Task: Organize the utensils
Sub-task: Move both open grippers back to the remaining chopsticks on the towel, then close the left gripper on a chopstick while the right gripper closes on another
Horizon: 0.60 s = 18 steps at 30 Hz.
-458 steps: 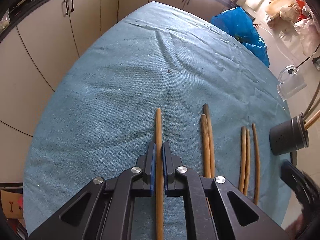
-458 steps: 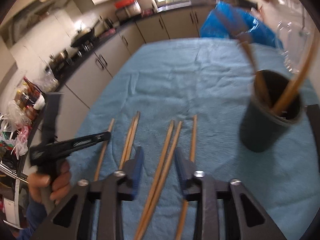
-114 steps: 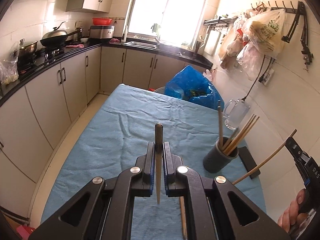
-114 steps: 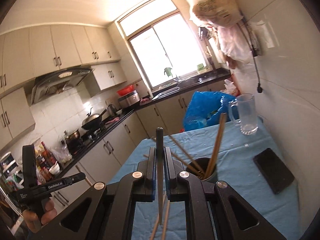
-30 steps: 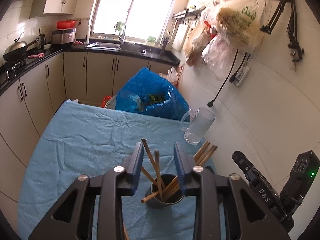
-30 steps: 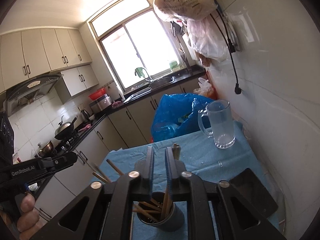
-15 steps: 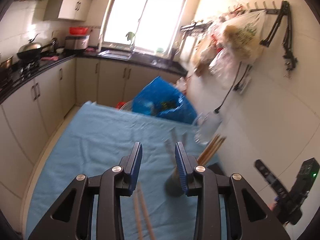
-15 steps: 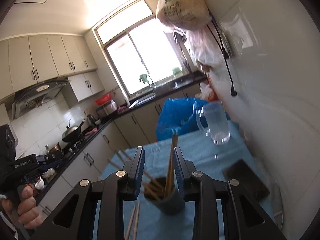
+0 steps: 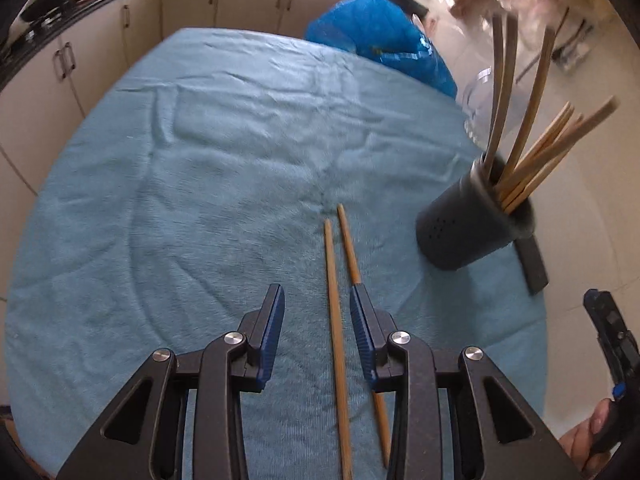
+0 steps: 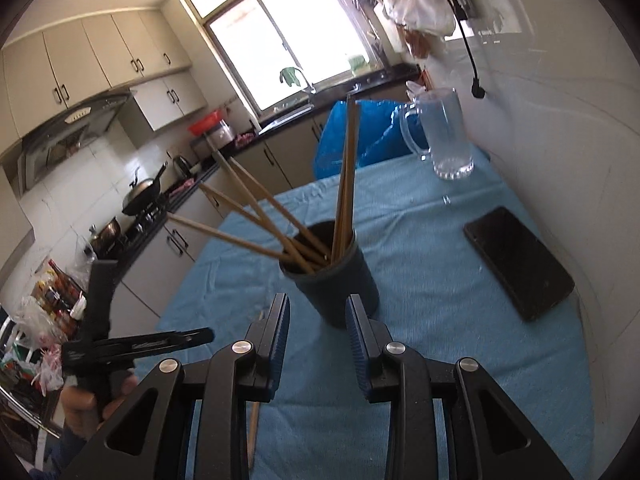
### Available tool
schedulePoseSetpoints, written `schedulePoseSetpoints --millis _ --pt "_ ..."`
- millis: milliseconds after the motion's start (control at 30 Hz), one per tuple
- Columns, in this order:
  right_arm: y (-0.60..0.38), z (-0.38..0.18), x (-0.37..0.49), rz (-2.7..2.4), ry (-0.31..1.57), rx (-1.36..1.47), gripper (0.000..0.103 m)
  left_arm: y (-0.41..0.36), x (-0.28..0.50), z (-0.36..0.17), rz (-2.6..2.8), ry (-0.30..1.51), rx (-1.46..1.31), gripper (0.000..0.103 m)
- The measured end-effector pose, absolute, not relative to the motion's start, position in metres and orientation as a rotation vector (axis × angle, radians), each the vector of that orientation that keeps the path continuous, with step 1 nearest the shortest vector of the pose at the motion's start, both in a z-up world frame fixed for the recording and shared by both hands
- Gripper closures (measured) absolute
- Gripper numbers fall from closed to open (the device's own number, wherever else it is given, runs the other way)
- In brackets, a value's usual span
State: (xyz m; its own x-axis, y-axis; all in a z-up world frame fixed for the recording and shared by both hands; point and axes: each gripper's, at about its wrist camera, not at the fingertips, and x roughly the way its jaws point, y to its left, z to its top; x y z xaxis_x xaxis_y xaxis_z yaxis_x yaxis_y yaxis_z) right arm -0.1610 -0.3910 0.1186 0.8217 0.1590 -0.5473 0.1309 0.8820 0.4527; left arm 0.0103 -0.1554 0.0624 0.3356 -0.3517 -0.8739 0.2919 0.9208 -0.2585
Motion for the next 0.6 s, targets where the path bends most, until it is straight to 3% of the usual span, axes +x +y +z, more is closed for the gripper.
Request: schedulePoseSetpoints --millis 167,333,467,600 --pt "-0.386 0.111 -0.159 0.017 0.639 0.504 0.072 -0.175 0.02 0.033 -0.405 1.203 -0.003 0.071" --pt "-0.381 0.108 -0.16 0.02 0.65 0.49 0.071 -0.188 0.023 0.022 -0.37 1.182 0.066 0.077" --pt "-0.376 0.106 -0.156 0.031 0.667 0.479 0.072 -0.18 0.021 0.021 -0.329 1.18 0.081 0.089" --pt "-0.358 0.105 -0.147 0.067 0.696 0.442 0.072 -0.144 0.018 0.023 -0.263 1.181 0.064 0.091"
